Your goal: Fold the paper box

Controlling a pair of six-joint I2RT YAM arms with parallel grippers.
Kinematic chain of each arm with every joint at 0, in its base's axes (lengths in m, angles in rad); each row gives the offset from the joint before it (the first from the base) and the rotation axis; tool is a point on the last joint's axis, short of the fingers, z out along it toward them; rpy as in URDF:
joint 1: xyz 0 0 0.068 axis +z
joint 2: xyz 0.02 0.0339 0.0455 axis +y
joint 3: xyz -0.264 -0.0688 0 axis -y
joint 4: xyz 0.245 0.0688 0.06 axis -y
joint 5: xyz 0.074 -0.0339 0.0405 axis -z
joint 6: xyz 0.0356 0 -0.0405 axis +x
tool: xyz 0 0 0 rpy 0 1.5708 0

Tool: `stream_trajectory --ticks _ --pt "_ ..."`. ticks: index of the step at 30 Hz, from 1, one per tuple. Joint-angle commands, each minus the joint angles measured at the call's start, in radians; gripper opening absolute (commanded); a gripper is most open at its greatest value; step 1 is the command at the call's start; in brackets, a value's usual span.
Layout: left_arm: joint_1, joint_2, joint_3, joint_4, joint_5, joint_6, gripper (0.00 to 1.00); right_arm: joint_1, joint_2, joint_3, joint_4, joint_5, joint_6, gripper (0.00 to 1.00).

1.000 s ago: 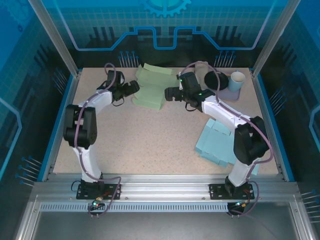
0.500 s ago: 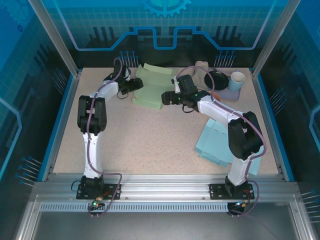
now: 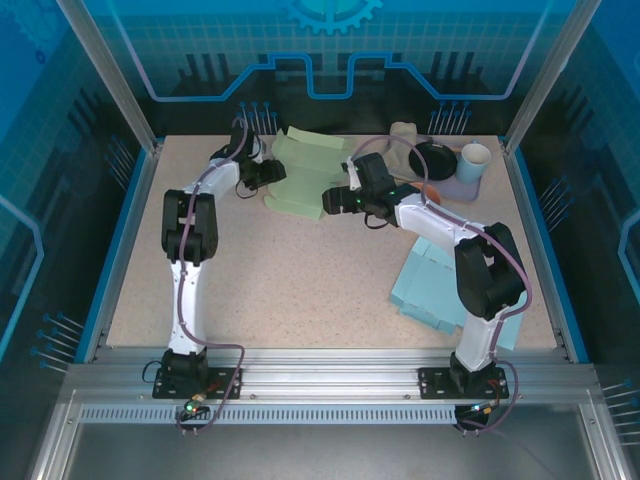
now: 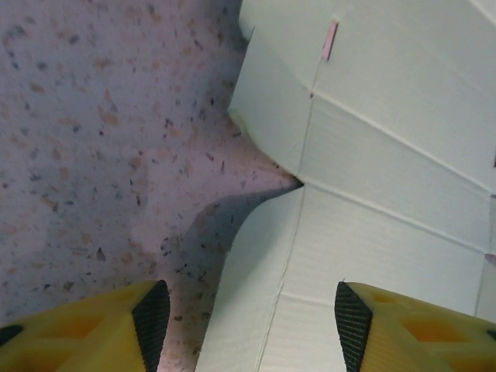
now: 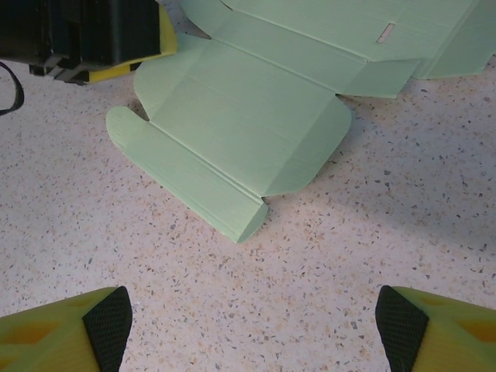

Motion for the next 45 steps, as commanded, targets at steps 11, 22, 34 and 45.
stream_trajectory --ticks 11,22,34,45 --pt "0.004 0.029 0.053 -0.086 0.089 0.045 0.25 0.001 -0.028 -0.028 0.03 -0.032 -0.009 0.86" --pt "-0.007 -0.208 -0.337 0.23 0.159 -0.163 0.0 -0.007 -0.061 -0.045 0.022 -0.014 -0.018 0.86" --pt "-0.285 -0.64 -0.964 0.538 -0.135 -0.371 0.0 0.036 -0.22 -0.159 -0.012 0.094 -0.007 0.85" --pt "-0.329 -0.819 -1.186 0.529 -0.354 -0.346 0.51 0.052 -0.288 -0.185 -0.018 0.195 -0.106 0.86"
